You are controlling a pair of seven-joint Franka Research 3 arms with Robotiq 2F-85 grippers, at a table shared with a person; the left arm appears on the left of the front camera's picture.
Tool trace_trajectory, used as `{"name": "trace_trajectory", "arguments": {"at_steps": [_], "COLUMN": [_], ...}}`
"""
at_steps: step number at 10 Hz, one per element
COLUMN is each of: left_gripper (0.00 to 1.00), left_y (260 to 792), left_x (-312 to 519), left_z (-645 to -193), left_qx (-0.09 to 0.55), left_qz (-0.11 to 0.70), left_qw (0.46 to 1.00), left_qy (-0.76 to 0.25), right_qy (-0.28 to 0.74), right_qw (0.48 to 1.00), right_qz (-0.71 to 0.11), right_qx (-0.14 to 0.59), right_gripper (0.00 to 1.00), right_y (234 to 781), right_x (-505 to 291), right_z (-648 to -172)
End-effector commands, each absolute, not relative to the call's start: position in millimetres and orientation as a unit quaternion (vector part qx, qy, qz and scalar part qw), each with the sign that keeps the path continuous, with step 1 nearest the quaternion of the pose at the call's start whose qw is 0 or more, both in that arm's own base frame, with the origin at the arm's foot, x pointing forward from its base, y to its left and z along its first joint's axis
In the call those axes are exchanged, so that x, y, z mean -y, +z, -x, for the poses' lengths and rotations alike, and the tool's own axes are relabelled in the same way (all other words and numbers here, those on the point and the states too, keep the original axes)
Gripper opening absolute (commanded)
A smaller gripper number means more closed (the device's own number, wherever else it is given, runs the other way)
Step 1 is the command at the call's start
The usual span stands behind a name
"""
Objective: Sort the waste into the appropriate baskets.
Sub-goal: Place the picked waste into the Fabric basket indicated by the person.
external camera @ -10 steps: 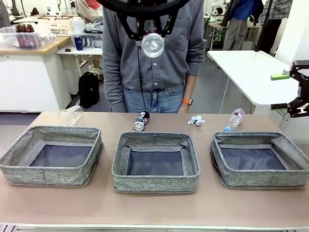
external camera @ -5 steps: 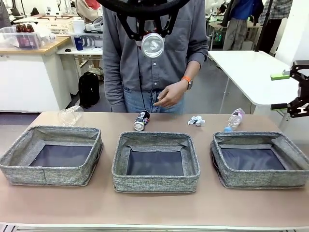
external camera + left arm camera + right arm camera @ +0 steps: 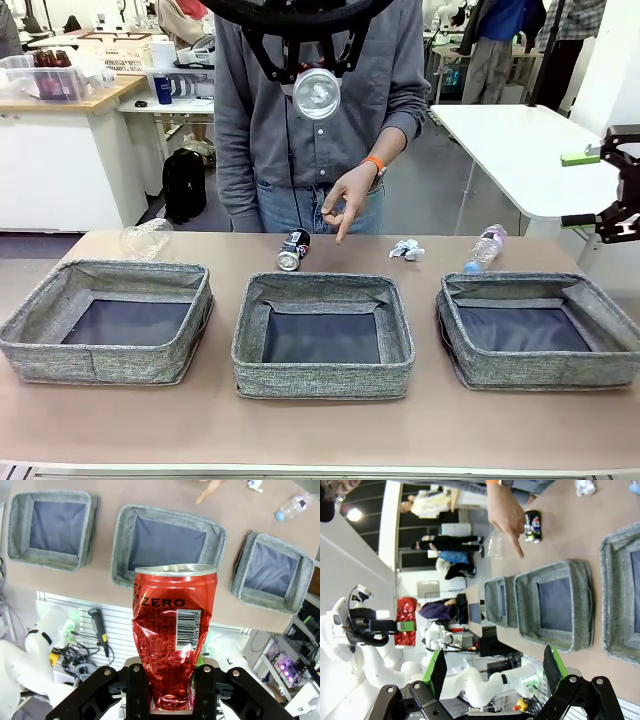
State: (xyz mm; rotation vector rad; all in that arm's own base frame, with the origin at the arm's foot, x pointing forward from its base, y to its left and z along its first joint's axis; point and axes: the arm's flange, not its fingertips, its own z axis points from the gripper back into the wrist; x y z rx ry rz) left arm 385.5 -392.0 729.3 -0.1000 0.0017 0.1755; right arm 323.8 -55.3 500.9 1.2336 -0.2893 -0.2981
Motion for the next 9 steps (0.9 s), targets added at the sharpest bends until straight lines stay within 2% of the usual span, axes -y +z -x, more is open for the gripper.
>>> {"name": "trace_trajectory", "arguments": {"at_steps": [1, 3, 4, 5, 7, 9], "left_gripper": [0.28, 0.28, 0.28, 0.28, 0.28, 0.28], "left_y": [731, 729, 712, 688, 613, 550], "left_x": [389, 392, 391, 391, 387, 400], "left_z": [-383, -385, -389, -394, -410, -406], "left_qx": [0.006, -0.001, 0.018, 0.022, -0.011, -0.03], "left_qz": [0.045, 0.05, 0.034, 0.032, 0.034, 0.018], "left_qw": [0.995, 0.995, 0.996, 0.998, 0.999, 0.999], "left_qy": [0.09, 0.088, 0.077, 0.048, 0.029, 0.023], "right_qy": [-0.129, -0.129, -0.129, -0.129, -0.129, -0.129], "right_qw": [0.788, 0.788, 0.788, 0.788, 0.788, 0.788], "right_qz": [-0.583, -0.583, -0.583, -0.583, -0.583, -0.583], "right_qx": [0.147, 0.147, 0.147, 0.147, 0.147, 0.147], "right_gripper": [1.0, 1.0, 1.0, 1.0, 1.0, 1.0], "right_y": [502, 502, 502, 502, 502, 502], "right_x": [54, 54, 54, 54, 54, 54], "right_z": [-327, -327, -327, -327, -327, -327]}}
